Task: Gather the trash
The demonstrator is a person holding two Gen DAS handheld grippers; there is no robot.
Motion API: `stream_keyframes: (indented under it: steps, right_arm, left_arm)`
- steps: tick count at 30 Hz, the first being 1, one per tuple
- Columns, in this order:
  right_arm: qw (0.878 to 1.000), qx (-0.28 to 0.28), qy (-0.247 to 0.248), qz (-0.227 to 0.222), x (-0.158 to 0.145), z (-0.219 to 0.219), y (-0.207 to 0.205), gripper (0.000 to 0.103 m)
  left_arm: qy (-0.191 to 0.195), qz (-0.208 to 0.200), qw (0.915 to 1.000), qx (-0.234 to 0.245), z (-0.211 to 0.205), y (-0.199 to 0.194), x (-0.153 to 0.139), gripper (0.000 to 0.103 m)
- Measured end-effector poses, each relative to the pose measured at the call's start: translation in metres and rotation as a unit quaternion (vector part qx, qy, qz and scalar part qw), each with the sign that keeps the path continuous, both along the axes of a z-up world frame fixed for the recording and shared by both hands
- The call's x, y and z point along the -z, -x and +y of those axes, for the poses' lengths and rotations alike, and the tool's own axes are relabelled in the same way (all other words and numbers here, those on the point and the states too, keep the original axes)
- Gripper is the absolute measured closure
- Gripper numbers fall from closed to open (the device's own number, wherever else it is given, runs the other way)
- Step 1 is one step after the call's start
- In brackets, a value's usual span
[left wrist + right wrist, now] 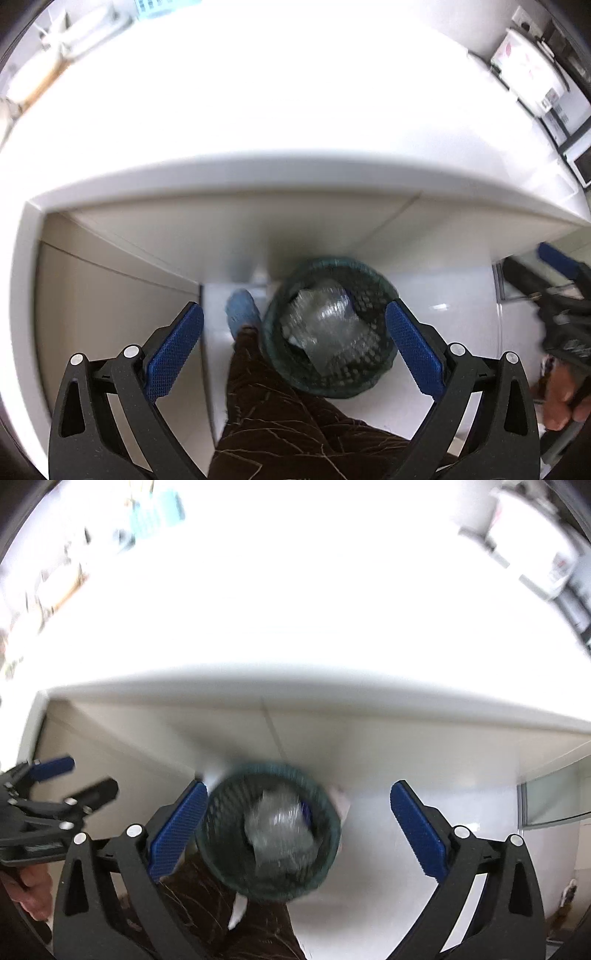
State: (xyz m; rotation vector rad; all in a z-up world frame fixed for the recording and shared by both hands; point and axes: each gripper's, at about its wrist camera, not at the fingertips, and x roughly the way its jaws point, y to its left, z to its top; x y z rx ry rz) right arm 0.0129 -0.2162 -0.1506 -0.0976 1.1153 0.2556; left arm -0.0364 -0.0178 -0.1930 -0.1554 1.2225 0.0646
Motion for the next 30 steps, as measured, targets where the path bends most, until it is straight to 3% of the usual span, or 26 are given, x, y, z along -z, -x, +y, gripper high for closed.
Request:
stream_keyframes:
  steps: [8, 15, 19, 30]
  right_arm:
    - [0.997, 0.032, -0.003, -0.064, -0.107, -0.017, 0.007, 0.008]
    - [0.997, 0.04, -0.002, -0.061, -0.14, -0.016, 0.018, 0.008]
    - [0.998, 0.041, 0.006, -0.053, -0.143, -0.017, 0.03, 0.008]
    - [0.999, 0.045, 0.01, -0.02, -0.113, -0.012, 0.041, 0.008]
  left_arm:
    - [0.006, -0.061, 0.9981, 0.0, -0.004, -0.003, -0.103, 0.006]
    - [0.005, -0.089, 0.996, 0.008, -0.011, 0.007, -0.161, 0.006]
    - [0.004, -0.094, 0.9955, 0.013, -0.015, 0.016, -0.16, 0.006]
    - [0.003, -0.08, 0.9967, 0.015, -0.019, 0.021, -0.129, 0.006]
